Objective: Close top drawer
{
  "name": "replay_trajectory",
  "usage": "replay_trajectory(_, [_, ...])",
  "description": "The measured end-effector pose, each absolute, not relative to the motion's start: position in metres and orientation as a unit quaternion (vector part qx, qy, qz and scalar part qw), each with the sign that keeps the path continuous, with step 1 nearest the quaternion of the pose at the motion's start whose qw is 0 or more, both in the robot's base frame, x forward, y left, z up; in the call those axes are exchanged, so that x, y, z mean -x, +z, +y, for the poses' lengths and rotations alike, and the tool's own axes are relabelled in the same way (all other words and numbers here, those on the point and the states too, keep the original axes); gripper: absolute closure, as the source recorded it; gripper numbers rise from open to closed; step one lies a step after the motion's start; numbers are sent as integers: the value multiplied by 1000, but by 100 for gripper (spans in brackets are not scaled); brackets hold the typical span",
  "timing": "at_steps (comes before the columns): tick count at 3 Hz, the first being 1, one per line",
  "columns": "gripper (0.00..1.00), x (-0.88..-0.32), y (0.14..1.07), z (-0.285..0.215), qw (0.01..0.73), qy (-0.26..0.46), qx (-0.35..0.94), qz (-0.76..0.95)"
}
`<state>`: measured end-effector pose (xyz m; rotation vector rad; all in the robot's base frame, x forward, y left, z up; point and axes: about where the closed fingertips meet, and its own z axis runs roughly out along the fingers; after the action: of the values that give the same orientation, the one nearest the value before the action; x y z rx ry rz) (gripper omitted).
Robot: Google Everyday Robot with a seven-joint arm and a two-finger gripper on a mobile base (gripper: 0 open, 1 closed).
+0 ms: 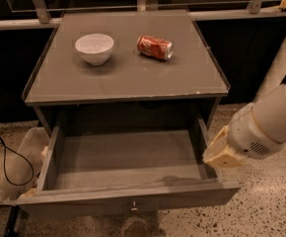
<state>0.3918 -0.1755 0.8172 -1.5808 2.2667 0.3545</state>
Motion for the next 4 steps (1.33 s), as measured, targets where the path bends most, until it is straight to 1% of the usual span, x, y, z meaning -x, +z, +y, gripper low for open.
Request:
replay_trajectory(1, [100,-388,769,-152,196,162,549,796])
replay_trajectory(2, [100,-385,767,-148,196,158,553,794])
replay_trajectory(3, [100,-369,733,-137,189,186,541,798])
replay_trajectory(4, [100,-348,696,-128,204,184,539,796])
